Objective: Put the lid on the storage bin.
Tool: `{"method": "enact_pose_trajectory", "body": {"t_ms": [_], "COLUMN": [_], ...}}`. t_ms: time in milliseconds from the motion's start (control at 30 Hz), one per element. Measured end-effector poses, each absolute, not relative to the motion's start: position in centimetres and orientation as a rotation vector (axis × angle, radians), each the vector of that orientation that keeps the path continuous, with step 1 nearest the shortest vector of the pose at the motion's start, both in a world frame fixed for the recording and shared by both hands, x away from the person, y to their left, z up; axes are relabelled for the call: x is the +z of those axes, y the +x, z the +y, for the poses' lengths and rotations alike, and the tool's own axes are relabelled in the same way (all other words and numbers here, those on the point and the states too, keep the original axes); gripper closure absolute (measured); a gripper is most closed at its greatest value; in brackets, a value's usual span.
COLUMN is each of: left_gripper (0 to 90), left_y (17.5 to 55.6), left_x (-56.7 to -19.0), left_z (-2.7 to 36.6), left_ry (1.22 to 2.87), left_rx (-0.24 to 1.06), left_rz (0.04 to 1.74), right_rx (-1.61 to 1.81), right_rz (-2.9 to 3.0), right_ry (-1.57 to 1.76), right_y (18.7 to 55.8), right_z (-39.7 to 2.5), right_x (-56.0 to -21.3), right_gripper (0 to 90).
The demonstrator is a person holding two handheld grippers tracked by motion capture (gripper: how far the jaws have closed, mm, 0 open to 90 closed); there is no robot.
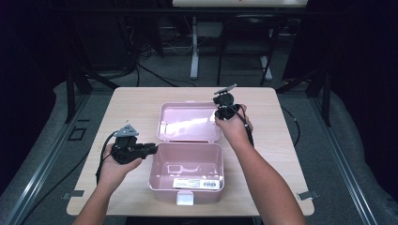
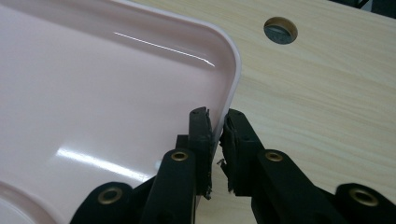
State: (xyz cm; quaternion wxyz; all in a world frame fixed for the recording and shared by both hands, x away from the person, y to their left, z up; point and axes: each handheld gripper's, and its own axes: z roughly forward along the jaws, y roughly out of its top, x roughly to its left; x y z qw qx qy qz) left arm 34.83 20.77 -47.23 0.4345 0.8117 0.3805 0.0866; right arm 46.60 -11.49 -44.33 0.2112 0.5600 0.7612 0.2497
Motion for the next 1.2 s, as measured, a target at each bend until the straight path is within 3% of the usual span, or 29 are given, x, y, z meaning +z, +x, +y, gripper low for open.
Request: {"method": "enact_pose_trajectory", "body": {"t_ms": [1200], "left_gripper": [76.3], "left_y": [34.8], "left_x": [-47.3], "left_z": [20.6], "left_ry": [2.010], "left_rx": [0.219], "left_rz": [0.969], "right_rx": [0.938], "right_rz": [2.053], "right_ry": [1.370], "right_y": [42.1], "right_z": [-13.1], "right_x": [-40.0], "right_gripper": [82.7]}}
